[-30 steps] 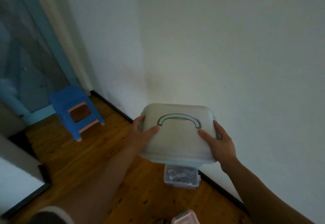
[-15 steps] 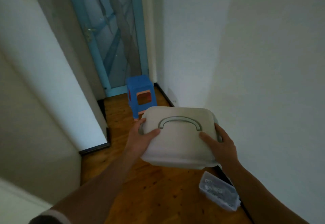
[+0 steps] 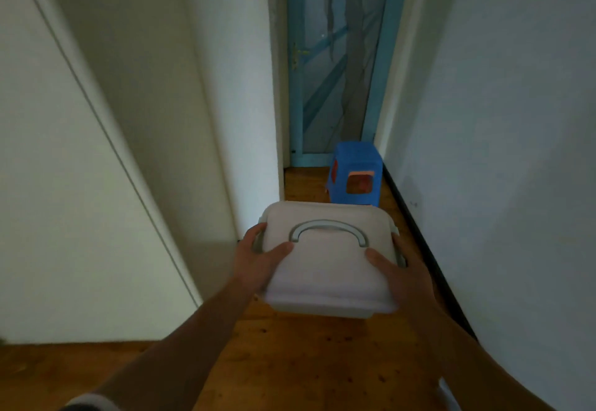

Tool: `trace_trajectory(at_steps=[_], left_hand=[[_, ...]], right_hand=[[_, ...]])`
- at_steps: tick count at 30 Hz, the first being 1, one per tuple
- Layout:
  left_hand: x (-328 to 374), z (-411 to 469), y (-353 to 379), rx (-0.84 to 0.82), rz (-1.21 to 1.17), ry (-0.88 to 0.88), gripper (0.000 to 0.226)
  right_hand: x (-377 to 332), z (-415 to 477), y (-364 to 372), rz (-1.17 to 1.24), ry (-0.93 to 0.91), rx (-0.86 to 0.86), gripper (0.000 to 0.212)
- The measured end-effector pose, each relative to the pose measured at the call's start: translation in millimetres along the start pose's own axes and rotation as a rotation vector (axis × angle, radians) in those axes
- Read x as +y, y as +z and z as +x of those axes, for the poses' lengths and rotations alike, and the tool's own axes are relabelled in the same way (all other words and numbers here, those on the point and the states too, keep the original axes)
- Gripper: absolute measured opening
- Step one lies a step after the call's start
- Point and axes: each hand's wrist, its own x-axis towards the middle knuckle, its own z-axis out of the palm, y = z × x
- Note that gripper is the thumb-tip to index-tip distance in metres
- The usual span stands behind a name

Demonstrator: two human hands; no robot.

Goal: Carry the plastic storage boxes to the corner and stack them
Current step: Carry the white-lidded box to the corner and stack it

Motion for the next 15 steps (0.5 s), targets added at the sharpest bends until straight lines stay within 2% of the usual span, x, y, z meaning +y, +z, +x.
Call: trace_trajectory(at_steps=[10,15], left_hand=[[-39.7,-15.6,-149.6,0.196,-0.02,-0.057,0.071],[-62.7,-26.3,-218.5,0.304,0.015,-0.082,0.07]], right_hand=[[-40.1,-37.5,139.9,-0.11,-0.119,-0.218,0.082],[-53.0,-65.2,206.7,-0.107,-0.112,-0.305,0.081]])
